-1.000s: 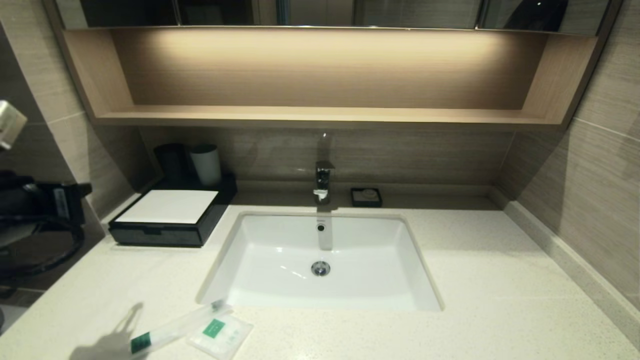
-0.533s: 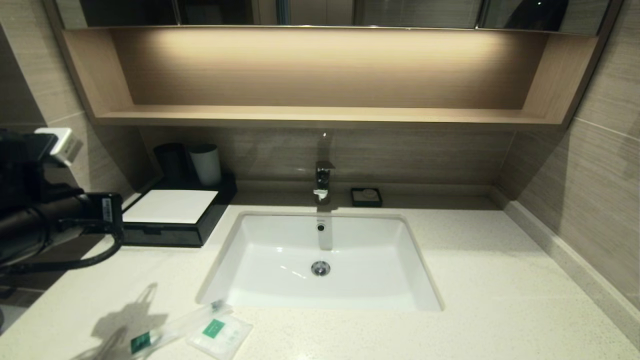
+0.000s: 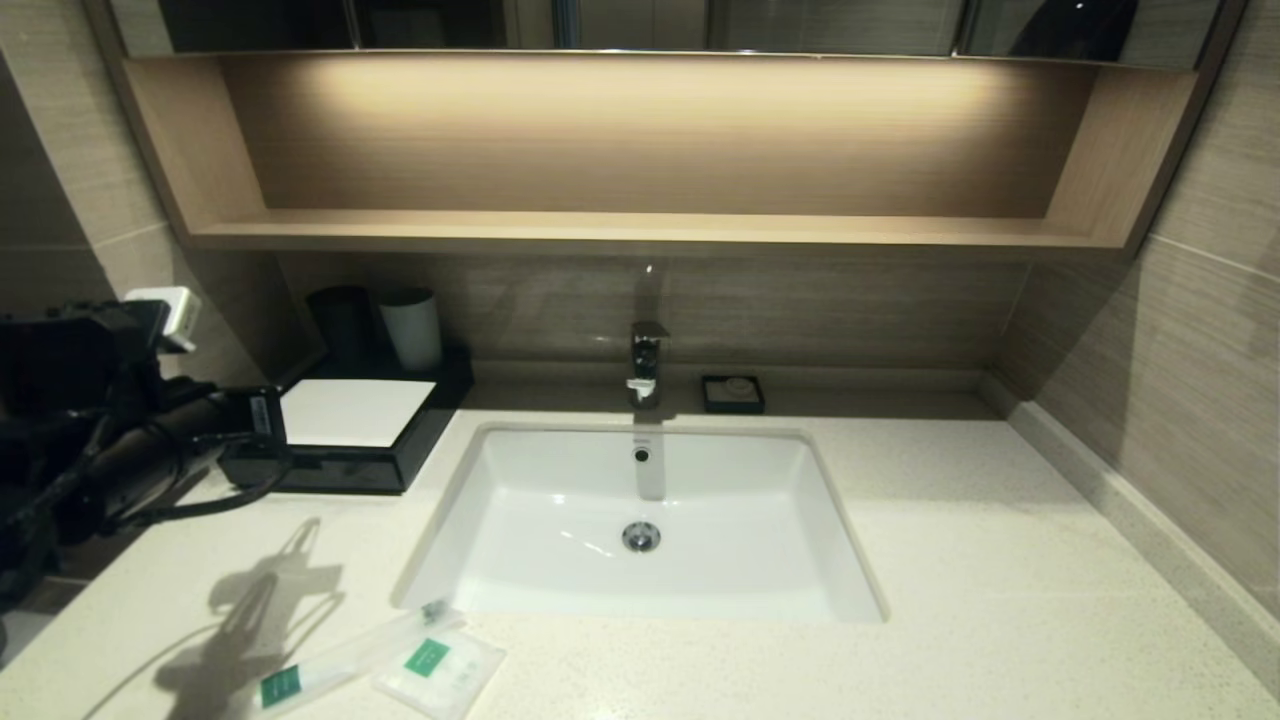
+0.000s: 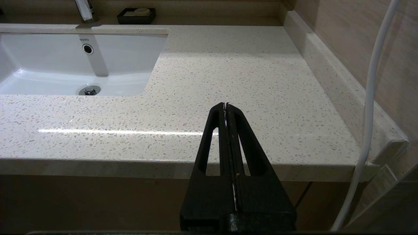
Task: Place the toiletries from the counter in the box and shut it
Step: Open the drawer
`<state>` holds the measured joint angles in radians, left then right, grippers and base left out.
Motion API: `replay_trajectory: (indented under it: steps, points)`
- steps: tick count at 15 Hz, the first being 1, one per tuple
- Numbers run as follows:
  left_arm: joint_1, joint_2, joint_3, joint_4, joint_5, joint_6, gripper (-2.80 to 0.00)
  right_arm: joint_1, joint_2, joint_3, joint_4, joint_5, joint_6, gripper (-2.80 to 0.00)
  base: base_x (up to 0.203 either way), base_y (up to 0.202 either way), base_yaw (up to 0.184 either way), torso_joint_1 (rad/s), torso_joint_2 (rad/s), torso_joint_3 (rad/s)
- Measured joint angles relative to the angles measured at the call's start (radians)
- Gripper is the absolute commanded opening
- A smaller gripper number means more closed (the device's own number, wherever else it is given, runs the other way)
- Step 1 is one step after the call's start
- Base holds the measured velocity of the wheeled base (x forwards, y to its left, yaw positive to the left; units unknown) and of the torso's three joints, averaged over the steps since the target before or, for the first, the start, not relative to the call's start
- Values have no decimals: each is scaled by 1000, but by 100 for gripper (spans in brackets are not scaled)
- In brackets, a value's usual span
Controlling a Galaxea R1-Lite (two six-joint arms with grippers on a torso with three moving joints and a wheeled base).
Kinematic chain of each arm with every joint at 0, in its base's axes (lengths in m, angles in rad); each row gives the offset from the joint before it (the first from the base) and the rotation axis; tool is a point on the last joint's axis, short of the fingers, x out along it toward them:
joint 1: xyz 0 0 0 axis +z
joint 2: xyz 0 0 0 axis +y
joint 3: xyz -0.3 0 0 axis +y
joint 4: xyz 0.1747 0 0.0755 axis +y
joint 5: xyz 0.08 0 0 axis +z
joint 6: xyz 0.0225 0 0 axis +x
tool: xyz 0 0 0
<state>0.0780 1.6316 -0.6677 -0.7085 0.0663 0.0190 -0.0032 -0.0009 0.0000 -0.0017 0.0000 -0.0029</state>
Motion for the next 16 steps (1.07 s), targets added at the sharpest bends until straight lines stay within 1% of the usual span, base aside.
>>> replay_trajectory:
  steps: [1, 4, 5, 10, 14, 16]
  points:
    - [11, 23, 1, -23, -16, 0, -280, 0, 0, 0, 0, 0, 0, -280, 0, 0, 0, 0, 0, 0]
    - [70, 74, 7, -58, -107, -2, -280, 0, 0, 0, 1, 0, 0, -280, 0, 0, 0, 0, 0, 0]
    - [83, 85, 15, -74, -125, 1, -280, 0, 0, 0, 1, 0, 0, -280, 0, 0, 0, 0, 0, 0]
    - [106, 153, 51, -171, -130, 19, -280, 0, 0, 0, 0, 0, 0, -280, 0, 0, 0, 0, 0, 0]
    - [108, 248, 43, -275, -130, 31, -280, 0, 0, 0, 0, 0, 1, -280, 0, 0, 0, 0, 0, 0]
    - [108, 295, 32, -305, -135, 32, -280, 0, 0, 0, 1, 0, 0, -280, 0, 0, 0, 0, 0, 0]
